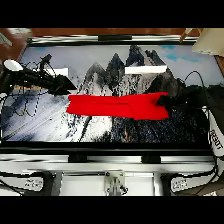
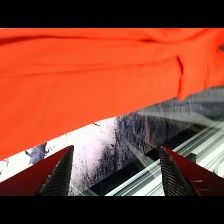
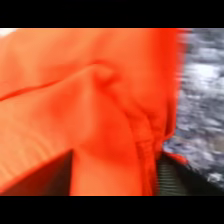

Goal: Fold the shirts.

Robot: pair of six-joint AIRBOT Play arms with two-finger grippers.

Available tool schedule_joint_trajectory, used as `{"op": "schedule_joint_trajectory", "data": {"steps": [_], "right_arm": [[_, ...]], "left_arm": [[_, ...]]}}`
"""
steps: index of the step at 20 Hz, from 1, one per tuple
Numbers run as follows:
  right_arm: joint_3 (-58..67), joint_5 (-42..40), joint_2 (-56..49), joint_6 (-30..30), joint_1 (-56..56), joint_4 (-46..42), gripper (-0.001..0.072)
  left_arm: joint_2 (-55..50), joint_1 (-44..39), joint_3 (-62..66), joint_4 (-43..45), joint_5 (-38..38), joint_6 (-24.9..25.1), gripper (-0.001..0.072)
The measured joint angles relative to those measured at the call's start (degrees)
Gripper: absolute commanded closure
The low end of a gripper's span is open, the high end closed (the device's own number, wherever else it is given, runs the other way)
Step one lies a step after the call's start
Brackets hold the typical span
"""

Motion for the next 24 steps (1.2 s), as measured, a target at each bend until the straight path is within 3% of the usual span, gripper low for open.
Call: {"op": "schedule_joint_trajectory", "data": {"steps": [1,4,6,8,16,24], "right_arm": [[0.37,-0.68,-0.22,0.28,0.96,0.02,0.0657],[2.78,-3.82,1.01,-0.07,2.73,-0.90,0.0657],[4.87,-4.11,3.41,-0.02,3.30,-0.63,0.0658],[6.88,-5.66,7.23,0.90,3.63,-0.28,0.0658],[9.49,-17.16,25.09,8.74,3.91,1.27,0.0658],[9.66,-23.61,37.64,14.78,3.91,1.62,0.0658]], "left_arm": [[0.11,-0.63,0.00,-0.02,0.44,0.02,0.0117],[0.22,-2.64,0.00,0.00,1.36,-0.17,0.0141],[0.24,-4.37,0.00,0.00,1.62,-0.37,0.0543],[0.24,-6.75,-0.33,-0.04,2.82,0.02,0.0673],[-3.02,-23.28,-5.64,-0.72,18.32,0.92,0.0673],[-10.82,-38.32,-6.29,-14.58,32.11,0.76,0.0673]]}}
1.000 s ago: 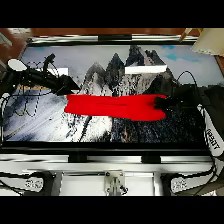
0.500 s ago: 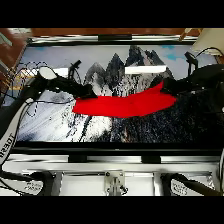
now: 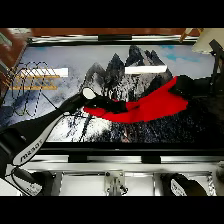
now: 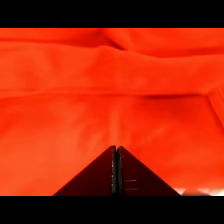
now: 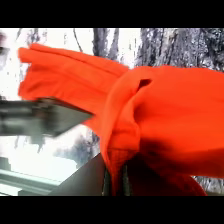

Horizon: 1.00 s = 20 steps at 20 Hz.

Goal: Fold the shirts.

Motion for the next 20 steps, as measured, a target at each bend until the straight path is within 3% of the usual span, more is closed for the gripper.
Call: {"op": "schedule_joint_trajectory", "data": {"steps": [4,8,14,20], "right_arm": [[0.00,-0.98,2.10,1.22,0.00,0.20,0.0658],[0.00,-1.11,2.60,1.79,0.00,-0.02,0.0658],[0.00,1.84,-1.27,2.19,4.81,-0.22,0.0658],[0.00,16.20,-15.15,5.51,22.75,-1.33,0.0658]], "left_arm": [[-4.24,-4.79,1.38,-6.88,2.67,0.24,0.0675],[-5.46,-3.96,3.50,-10.71,3.32,2.67,0.0677],[6.47,8.33,4.35,-4.44,-1.86,5.99,0.0676],[24.76,23.80,4.44,3.45,-11.02,6.69,0.0675]]}}
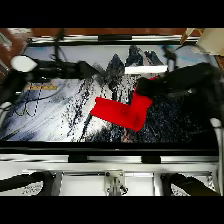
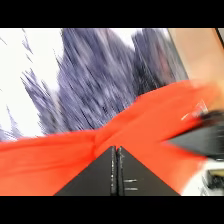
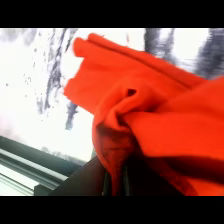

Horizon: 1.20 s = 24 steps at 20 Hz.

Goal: Fold the shirts.

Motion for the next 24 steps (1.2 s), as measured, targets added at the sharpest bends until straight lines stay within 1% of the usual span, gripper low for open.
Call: {"op": "schedule_joint_trajectory", "data": {"steps": [2,5,6,7,8,9,11,13,14,15,18,19,20,21,22,23,24], "right_arm": [[0.00,6.03,-6.80,1.40,5.44,0.46,0.0658],[0.00,16.48,-16.55,2.97,11.54,4.09,0.0657],[0.00,19.45,-19.06,3.52,12.92,5.57,0.0635],[0.02,22.53,-21.42,4.35,14.03,7.23,0.0414],[0.00,24.83,-23.19,5.07,14.73,8.50,0.0126],[0.02,27.12,-24.59,5.70,15.30,10.05,0.0110],[0.02,29.64,-25.77,6.54,15.76,11.80,0.0110],[0.02,29.73,-25.09,6.86,15.17,11.34,0.0110],[0.02,28.41,-24.22,7.10,14.38,9.84,0.0110],[0.04,26.10,-23.06,7.17,13.33,7.67,0.0110],[0.02,14.08,-18.34,7.78,8.35,-2.89,0.0110],[-0.15,9.68,-16.70,8.20,6.10,-6.78,0.0104],[-0.61,5.79,-15.47,8.28,3.93,-9.66,0.0083],[-1.49,1.81,-14.47,8.55,1.60,-12.09,0.0083],[-2.71,-0.90,-13.79,8.61,-0.31,-13.25,0.0082],[-4.48,-2.91,-13.25,8.52,-1.86,-13.27,0.0019],[-6.64,-3.61,-12.90,7.87,-2.91,-11.91,0.0020]], "left_arm": [[5.25,4.11,0.02,0.83,-2.47,0.04,0.0675],[12.20,9.09,0.02,1.57,-6.62,0.11,0.0675],[13.99,10.08,0.02,1.75,-8.13,0.13,0.0675],[15.69,10.86,0.02,1.77,-9.62,0.13,0.0674],[17.09,11.47,0.02,1.88,-11.08,0.13,0.0675],[18.16,11.87,0.02,1.99,-12.15,0.11,0.0675],[19.58,12.39,0.00,2.19,-13.94,0.00,0.0675],[20.35,12.66,-0.28,2.27,-14.88,-0.20,0.0675],[20.59,12.76,-0.50,2.32,-15.26,-0.26,0.0675],[20.74,12.85,-0.72,2.38,-15.47,-0.31,0.0675],[21.00,12.96,-1.18,2.45,-15.87,-0.44,0.0675],[21.07,12.96,-1.27,2.47,-16.06,-0.44,0.0675],[21.11,12.96,-1.33,2.47,-16.06,-0.44,0.0675],[21.14,12.96,-1.38,2.47,-16.09,-0.44,0.0674],[21.16,12.96,-1.40,2.47,-16.11,-0.44,0.0675],[21.16,12.96,-1.44,2.47,-16.11,-0.44,0.0675],[21.16,12.96,-1.46,2.49,-16.13,-0.44,0.0675]]}}
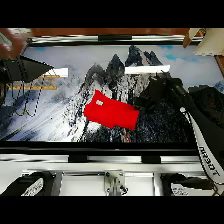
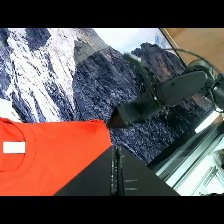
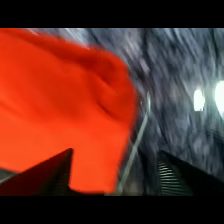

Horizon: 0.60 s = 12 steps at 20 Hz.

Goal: Fold the shirts.

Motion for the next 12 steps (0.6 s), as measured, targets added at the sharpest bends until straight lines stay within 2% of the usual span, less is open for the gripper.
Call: {"op": "schedule_joint_trajectory", "data": {"steps": [6,8,9,10,11,12], "right_arm": [[-9.64,8.52,-1.62,-5.57,-2.32,14.36,0.0023],[-10.58,10.78,-3.56,-7.87,-2.29,19.54,0.0067],[-10.82,11.61,-4.48,-8.96,-2.27,22.34,0.0242],[-11.06,12.72,-5.49,-10.25,-2.16,24.65,0.0466],[-11.19,13.62,-6.32,-11.78,-2.12,26.18,0.0635],[-10.97,14.14,-6.71,-13.46,-2.12,27.82,0.0657]], "left_arm": [[0.00,0.00,0.00,-0.02,-0.04,-0.81,0.0674],[-0.09,0.00,0.00,-0.02,-0.04,-1.31,0.0674],[-0.20,0.00,0.00,0.00,-0.02,-1.64,0.0675],[-0.26,0.00,0.00,-0.02,-0.02,-2.05,0.0674],[-0.37,0.00,0.00,-0.02,0.00,-2.34,0.0674],[-0.46,0.00,0.00,0.00,0.04,-2.56,0.0674]]}}
